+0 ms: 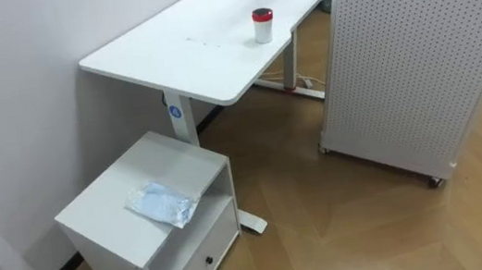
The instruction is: Pick garbage
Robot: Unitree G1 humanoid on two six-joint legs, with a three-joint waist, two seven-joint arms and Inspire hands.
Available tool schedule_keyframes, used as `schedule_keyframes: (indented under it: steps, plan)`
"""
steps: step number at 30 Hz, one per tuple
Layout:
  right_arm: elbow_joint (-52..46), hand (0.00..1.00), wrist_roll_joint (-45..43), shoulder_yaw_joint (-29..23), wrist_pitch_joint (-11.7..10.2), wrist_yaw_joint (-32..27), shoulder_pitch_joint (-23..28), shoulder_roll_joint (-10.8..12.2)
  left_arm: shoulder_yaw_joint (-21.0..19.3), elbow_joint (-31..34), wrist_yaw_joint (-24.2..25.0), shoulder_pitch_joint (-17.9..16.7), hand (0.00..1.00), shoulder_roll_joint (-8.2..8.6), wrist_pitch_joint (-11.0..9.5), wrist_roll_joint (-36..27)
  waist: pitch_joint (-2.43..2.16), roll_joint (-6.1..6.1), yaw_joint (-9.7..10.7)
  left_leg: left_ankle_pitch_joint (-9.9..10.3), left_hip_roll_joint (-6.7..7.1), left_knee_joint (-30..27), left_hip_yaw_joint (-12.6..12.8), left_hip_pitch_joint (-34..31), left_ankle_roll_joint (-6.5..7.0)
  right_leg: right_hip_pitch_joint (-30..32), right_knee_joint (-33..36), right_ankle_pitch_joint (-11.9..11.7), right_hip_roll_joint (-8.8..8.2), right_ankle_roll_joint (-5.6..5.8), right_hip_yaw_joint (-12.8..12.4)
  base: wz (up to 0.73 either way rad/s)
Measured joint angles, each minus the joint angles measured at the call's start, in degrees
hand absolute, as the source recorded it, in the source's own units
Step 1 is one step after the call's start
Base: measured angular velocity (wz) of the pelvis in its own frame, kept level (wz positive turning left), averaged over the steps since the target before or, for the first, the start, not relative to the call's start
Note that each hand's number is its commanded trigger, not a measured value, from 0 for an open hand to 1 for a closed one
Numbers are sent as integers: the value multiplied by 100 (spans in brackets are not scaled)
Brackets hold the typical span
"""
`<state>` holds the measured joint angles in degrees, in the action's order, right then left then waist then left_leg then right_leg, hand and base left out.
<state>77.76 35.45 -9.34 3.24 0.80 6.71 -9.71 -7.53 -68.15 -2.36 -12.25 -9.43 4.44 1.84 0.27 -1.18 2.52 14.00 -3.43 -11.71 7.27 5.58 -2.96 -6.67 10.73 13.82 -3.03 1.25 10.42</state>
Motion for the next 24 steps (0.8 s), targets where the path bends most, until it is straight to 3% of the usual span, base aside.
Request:
schedule_keyframes:
  steps: [24]
  plan:
    - [-104,100,-255,187,57,71,-65,-23,90,-9,52,14,0,-30,217,165,2,-69,-137,1,-5,-92,-28,-148,-1,79,5,0,-5,-1,56,0]
